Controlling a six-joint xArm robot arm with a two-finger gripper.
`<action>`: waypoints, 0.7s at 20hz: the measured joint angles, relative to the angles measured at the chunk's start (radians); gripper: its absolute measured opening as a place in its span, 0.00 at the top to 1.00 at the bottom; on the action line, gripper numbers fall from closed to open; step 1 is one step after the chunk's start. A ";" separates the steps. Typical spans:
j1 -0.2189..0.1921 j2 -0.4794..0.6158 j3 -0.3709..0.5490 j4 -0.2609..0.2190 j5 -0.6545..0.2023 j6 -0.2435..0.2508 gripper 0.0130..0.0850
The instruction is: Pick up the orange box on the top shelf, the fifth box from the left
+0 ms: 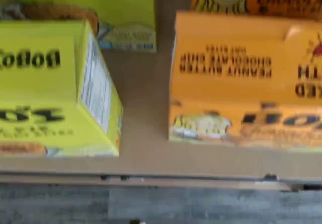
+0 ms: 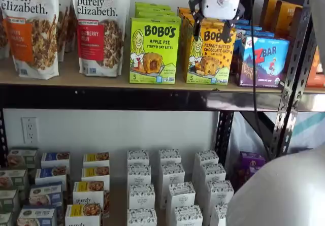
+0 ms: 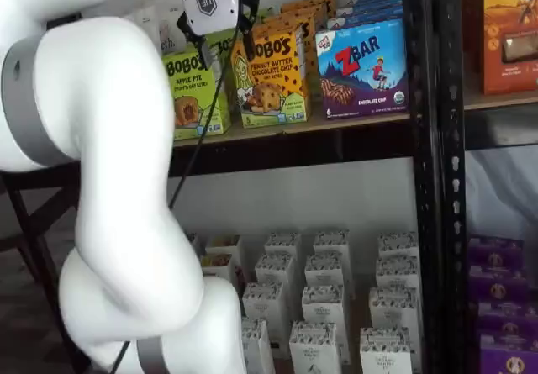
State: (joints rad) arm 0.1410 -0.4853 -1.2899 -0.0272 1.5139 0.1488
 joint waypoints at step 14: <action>-0.083 0.087 -0.121 0.021 0.018 -0.082 0.00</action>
State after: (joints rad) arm 0.0580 -0.3988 -1.4111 -0.0065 1.5320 0.0671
